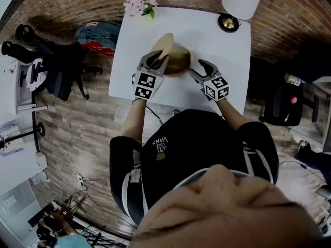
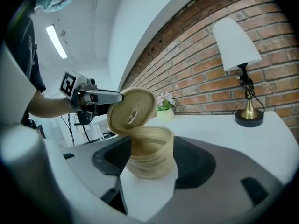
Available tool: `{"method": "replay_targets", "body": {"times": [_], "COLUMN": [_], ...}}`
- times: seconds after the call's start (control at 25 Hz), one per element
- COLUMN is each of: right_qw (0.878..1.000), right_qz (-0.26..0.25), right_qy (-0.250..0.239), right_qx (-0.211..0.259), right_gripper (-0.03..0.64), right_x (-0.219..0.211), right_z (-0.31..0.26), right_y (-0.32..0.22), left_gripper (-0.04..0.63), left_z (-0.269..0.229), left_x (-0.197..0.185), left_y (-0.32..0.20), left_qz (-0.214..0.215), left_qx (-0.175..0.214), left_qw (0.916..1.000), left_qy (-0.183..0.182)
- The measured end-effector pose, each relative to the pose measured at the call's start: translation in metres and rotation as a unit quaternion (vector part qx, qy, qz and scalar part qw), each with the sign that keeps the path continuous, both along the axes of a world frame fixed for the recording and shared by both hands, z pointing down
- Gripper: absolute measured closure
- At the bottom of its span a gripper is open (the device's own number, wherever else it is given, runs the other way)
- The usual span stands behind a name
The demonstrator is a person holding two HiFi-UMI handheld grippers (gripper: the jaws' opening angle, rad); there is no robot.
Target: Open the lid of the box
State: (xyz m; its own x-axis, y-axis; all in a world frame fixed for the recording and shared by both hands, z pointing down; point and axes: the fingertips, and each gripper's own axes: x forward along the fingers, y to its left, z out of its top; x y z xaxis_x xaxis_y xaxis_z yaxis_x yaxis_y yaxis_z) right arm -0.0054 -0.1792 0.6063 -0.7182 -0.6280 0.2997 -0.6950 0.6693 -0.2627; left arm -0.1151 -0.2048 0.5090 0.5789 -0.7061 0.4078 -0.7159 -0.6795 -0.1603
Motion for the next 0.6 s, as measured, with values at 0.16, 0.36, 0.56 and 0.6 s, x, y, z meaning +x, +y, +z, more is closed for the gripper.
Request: {"method": "replay_targets", "body": {"times": [0.16,0.36,0.56,0.6], "right_qw": [0.999,0.999,0.997,0.997], "right_qz": [0.020,0.032,0.040,0.042], "right_qy": [-0.022,-0.035,-0.043,-0.045], "right_qx": [0.014,0.025,0.041,0.044], "right_gripper": [0.341,0.341,0.341,0.341], "right_x": [0.005,0.009,0.012,0.012], "right_z": [-0.018,-0.038,-0.058,-0.061], "right_y": [-0.002,-0.002,-0.002,-0.003], "left_gripper": [0.494,0.494,0.494,0.494], "left_z": [-0.002,-0.004,-0.009,-0.010], "left_x": [-0.008,-0.020,-0.033,-0.036], "left_y": [0.000,0.003,0.003,0.003], "left_qz": [-0.012,-0.028,-0.045,-0.049], "left_qx": [0.002,0.002,0.008,0.008], "left_qw": [0.9999,0.9992,0.9981,0.9977], "left_qy": [0.012,0.029,0.042,0.046]}}
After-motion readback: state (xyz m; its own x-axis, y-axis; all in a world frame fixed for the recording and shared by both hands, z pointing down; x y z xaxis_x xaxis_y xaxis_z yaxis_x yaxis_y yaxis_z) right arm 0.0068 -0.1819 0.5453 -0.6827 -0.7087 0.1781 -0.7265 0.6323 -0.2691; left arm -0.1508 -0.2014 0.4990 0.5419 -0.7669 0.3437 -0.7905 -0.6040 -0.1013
